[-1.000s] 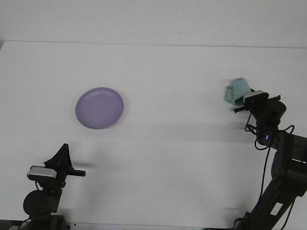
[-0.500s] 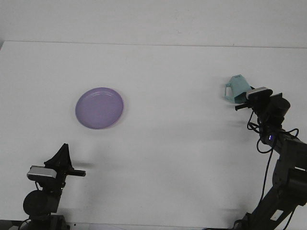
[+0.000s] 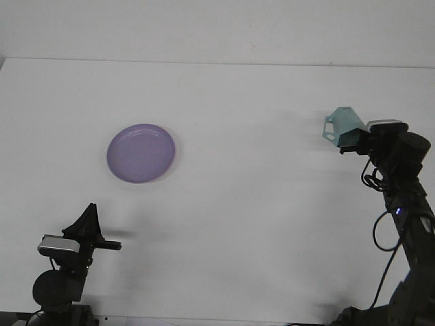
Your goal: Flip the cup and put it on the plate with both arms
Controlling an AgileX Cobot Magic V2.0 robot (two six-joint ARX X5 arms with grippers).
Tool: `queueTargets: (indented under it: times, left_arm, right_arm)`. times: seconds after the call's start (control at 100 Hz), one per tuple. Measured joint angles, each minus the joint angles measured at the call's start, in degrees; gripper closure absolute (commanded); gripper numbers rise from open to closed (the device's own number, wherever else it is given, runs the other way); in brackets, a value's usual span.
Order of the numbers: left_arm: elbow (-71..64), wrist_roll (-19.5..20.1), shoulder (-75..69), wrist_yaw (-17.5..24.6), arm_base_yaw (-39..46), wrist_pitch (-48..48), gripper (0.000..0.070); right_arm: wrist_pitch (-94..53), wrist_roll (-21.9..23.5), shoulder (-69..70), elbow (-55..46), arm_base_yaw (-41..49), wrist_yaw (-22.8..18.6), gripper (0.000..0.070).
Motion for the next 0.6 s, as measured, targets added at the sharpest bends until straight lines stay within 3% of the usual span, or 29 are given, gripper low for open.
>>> queueTargets:
  times: [0.28,0.6]
  left_arm:
    - [0.00,-0.85,0.00,0.00,0.00,1.25,0.0687]
    - [0.00,-2.47,0.00,0.00,0.00,1.31,0.0687]
  right_arm:
    - [-25.68,8.13,-20.33,0.26,4.42,0.31,0.0700]
    - [-58.82,9.18,-26.62,8.37,19.30,0.42,0.0700]
